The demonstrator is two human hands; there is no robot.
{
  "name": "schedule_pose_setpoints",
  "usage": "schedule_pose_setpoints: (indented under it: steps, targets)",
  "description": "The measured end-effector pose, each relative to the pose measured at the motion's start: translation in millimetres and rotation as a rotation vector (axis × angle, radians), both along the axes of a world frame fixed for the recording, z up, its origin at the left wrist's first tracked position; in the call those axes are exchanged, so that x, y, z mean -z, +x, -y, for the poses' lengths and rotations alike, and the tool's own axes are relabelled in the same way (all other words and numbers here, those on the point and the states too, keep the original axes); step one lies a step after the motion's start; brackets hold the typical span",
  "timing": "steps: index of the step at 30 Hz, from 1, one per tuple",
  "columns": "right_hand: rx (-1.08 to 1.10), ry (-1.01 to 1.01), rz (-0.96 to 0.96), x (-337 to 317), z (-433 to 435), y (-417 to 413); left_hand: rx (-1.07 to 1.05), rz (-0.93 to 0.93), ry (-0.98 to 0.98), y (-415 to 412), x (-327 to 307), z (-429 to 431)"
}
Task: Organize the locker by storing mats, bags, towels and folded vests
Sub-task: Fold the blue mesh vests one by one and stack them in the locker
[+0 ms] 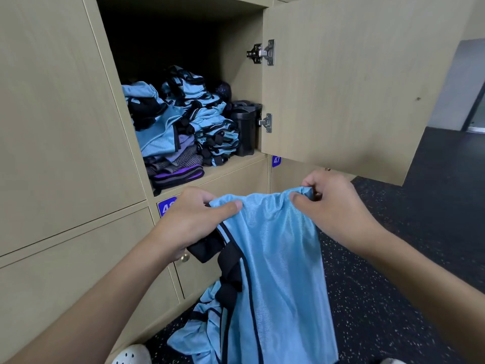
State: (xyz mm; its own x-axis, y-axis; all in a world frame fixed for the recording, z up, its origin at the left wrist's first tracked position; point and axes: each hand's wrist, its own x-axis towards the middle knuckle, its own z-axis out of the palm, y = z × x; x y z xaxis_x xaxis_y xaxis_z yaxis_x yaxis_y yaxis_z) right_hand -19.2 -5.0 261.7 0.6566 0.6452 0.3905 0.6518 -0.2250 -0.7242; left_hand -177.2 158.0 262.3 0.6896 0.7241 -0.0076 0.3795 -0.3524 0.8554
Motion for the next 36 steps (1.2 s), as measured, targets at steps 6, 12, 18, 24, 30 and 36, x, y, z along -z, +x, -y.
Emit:
schedule_pose_setpoints:
  steps: [6,12,18,24,30,36]
  targets:
    - [-0.141,0.079,-0.135,4.6,-10.3,-33.3,0.029,0.132,-0.004,9.1,1.9,15.7]
    - [-0.456,0.071,-0.386,0.5,-10.9,-43.3,0.179,0.204,-0.113,4.9,-6.8,17.6]
    - [-0.588,0.179,-0.642,-5.1,-5.4,-40.5,0.192,0.247,-0.09,-2.6,-9.3,8.4]
    - [-0.309,0.228,-0.397,3.5,-7.5,-33.5,0.216,0.324,-0.216,-9.4,-21.2,6.1]
    - [-0.504,0.027,-0.7,13.7,-7.4,-34.3,0.227,0.456,-0.368,-15.5,-30.4,-2.4]
    - [-0.421,0.189,-0.706,13.0,-15.6,-44.6,-0.055,0.484,-0.515,-5.5,-19.6,3.5]
